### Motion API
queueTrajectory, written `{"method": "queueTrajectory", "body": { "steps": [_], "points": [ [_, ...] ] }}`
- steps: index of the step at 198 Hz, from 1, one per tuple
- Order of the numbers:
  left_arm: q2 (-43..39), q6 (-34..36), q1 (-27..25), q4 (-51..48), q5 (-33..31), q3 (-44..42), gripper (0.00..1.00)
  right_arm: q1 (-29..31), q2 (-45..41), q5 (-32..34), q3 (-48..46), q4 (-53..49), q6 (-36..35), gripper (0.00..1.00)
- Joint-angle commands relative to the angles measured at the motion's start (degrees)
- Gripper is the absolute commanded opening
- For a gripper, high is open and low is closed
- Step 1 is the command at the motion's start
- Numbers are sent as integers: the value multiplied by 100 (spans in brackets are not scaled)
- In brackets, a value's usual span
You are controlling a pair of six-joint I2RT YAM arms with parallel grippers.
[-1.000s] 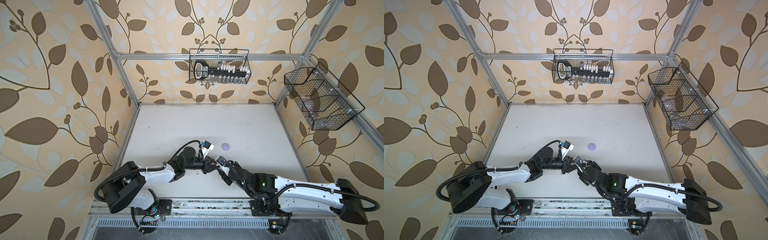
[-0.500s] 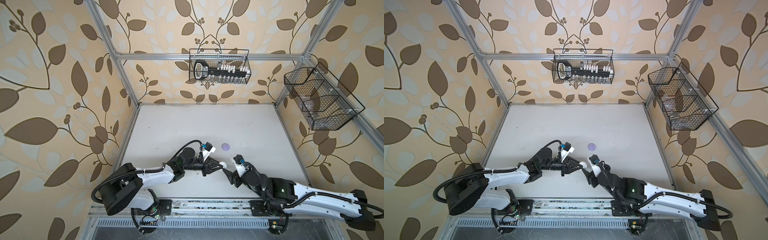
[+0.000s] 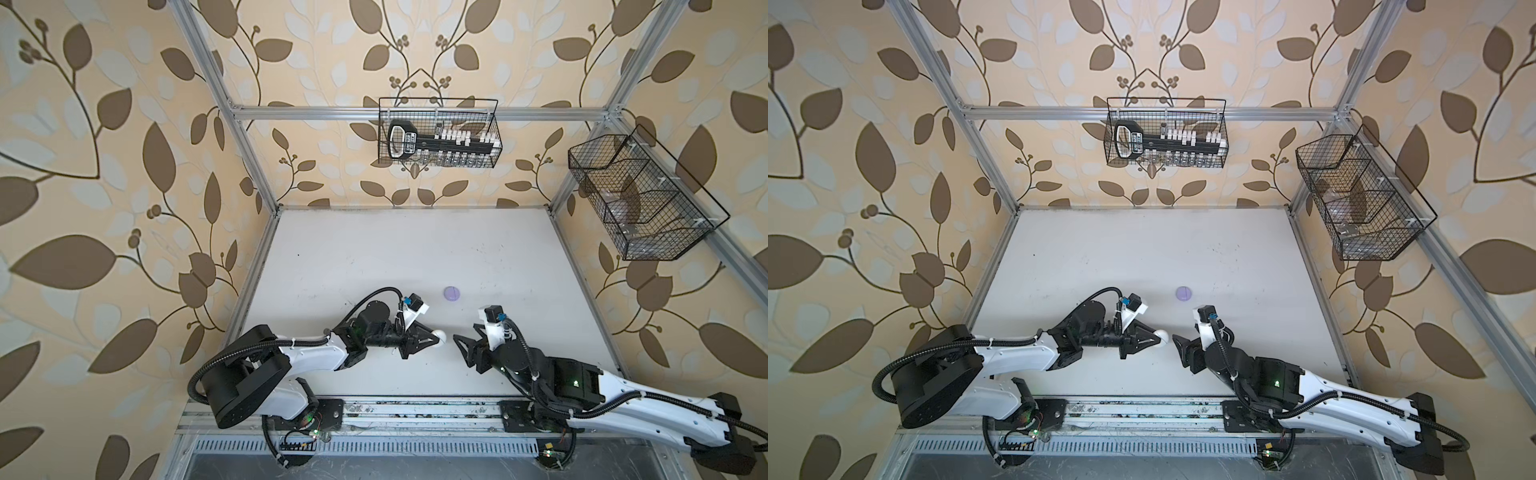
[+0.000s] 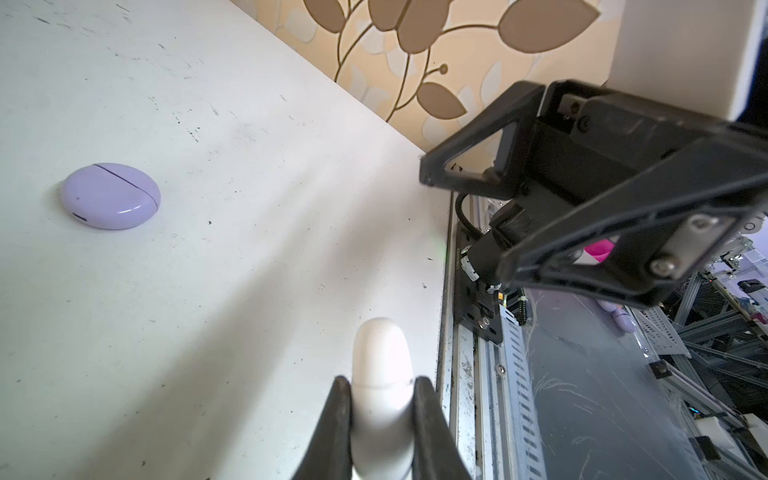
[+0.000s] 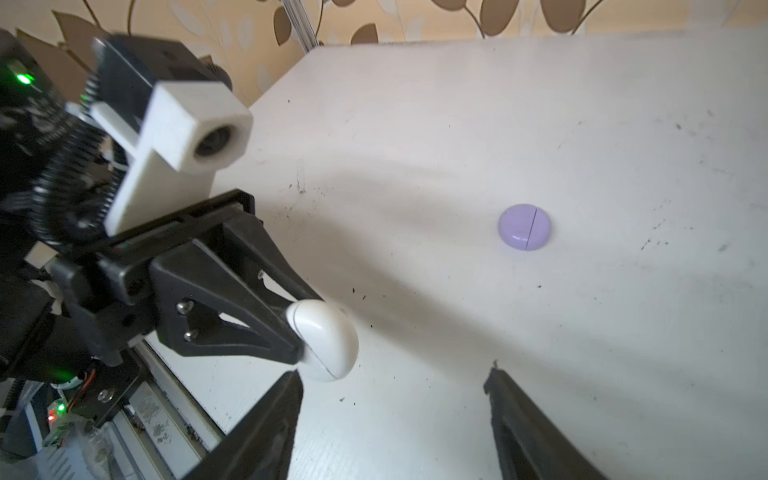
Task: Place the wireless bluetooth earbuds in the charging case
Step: 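Open the right gripper and draw it back from the white case, then bring the open right gripper back to the white case in the left gripper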
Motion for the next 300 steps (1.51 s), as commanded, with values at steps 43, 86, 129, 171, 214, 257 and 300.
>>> {"method": "queueTrajectory", "body": {
  "steps": [43, 86, 129, 171, 214, 257, 300],
  "points": [
    [39, 196, -49, 415, 111, -41, 0, -433, 84, -1103, -535, 685, 538, 72],
    [21, 232, -49, 335, 191, 1, 0, -701, 249, -1525, -621, 1072, 491, 72],
    [-41, 232, -49, 300, 191, -3, 2, -860, 700, -1771, -578, 1419, 385, 72],
    [-129, 200, -49, 339, 229, -24, 2, -1121, 973, -1879, -548, 1457, 363, 72],
    [-101, 114, -49, 448, 381, -23, 0, -1818, 870, -2372, -623, 1516, 332, 71],
    [-74, 127, -49, 437, 354, -17, 0, -2118, 1058, -2549, -502, 1514, 259, 71],
    [-149, 197, -49, 388, 236, -38, 1, -2243, 1075, -2534, -451, 1274, 278, 71]
  ]
}}
